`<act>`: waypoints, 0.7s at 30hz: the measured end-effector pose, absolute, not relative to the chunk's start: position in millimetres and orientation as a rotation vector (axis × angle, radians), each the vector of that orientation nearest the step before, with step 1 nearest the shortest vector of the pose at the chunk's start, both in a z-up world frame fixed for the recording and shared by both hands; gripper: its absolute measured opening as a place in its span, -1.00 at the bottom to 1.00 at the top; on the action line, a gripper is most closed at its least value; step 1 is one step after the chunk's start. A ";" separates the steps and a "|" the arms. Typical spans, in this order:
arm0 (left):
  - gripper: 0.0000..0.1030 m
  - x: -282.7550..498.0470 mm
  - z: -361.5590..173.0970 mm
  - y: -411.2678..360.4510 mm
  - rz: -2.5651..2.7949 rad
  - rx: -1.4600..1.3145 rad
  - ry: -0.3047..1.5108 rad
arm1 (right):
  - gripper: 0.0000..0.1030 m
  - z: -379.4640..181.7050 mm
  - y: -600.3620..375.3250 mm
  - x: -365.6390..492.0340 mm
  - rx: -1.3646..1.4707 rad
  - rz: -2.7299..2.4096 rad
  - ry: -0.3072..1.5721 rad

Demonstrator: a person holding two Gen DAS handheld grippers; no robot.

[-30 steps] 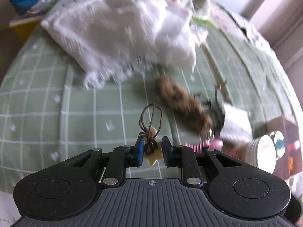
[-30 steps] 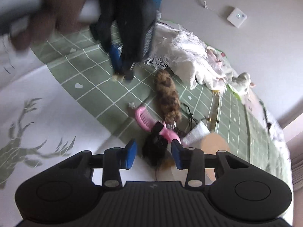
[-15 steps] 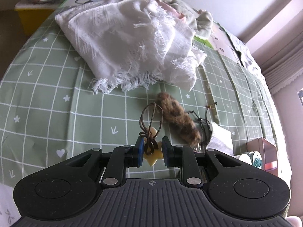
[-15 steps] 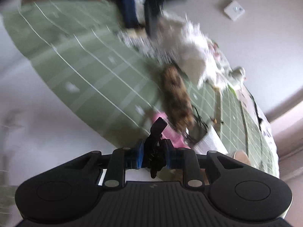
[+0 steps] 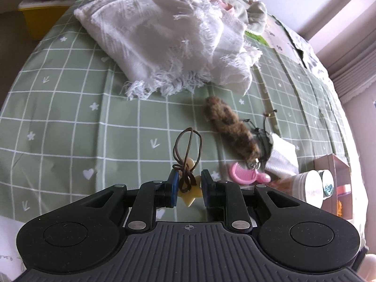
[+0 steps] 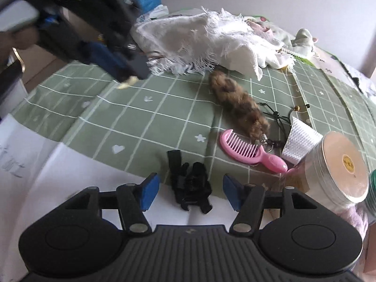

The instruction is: Organize soft objects

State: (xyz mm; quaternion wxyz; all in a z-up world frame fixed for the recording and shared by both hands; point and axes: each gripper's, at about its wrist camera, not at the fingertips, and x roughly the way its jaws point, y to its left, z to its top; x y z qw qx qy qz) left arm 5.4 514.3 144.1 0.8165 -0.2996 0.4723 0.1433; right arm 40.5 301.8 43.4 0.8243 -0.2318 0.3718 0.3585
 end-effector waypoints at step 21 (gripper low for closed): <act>-0.55 97.5 263.5 391.7 -0.050 -0.588 0.748 | -0.36 269.1 142.4 130.0 -0.427 0.808 0.526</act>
